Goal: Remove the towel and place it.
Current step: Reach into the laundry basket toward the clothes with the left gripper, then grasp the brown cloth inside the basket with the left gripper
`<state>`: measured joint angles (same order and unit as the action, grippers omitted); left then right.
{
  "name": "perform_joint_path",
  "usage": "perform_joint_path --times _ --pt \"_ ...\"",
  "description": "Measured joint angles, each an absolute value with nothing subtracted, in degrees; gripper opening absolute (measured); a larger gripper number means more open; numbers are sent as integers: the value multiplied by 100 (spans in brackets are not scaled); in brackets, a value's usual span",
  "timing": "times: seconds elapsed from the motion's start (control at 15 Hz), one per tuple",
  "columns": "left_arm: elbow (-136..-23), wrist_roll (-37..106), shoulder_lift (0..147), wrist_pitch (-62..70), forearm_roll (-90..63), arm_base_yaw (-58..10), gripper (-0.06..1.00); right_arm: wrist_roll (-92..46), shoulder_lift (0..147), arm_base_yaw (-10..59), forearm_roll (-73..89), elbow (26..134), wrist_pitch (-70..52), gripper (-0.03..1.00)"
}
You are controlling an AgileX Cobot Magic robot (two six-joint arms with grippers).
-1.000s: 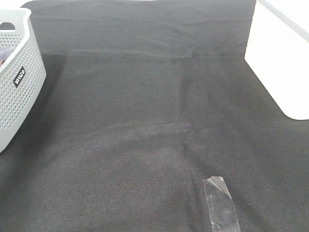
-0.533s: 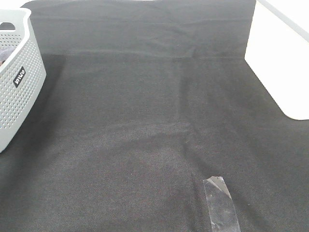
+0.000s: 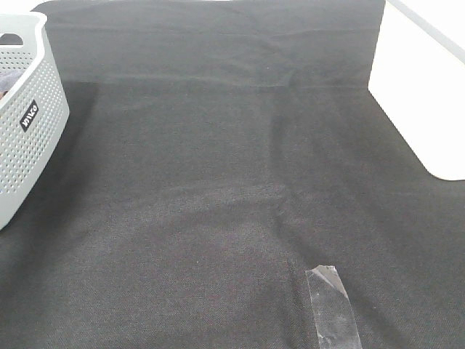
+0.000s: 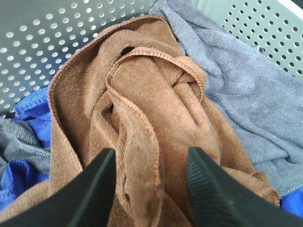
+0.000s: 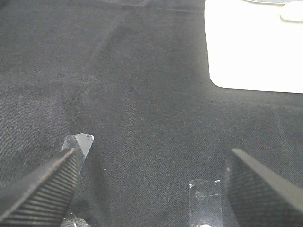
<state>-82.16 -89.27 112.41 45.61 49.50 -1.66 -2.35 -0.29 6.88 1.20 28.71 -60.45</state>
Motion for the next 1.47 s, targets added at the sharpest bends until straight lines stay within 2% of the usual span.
perform_joint_path --times 0.47,0.6,0.8,0.93,1.47 --pt "-8216 -8932 11264 4561 4715 -166 45 -235 -29 688 120 2871 -6045 77" --pt "-8216 -8932 11299 4572 4704 -166 39 -235 -29 688 120 2871 -6045 77" --pt "-8216 -8932 11310 4635 4727 -166 24 -235 -29 688 120 2871 -6045 77" --pt "-8216 -8932 11310 4635 4773 -166 20 -235 -29 688 120 2871 -6045 77" --pt "-8216 -8927 11310 4635 4887 -166 20 -235 -29 688 120 2871 -6045 77"
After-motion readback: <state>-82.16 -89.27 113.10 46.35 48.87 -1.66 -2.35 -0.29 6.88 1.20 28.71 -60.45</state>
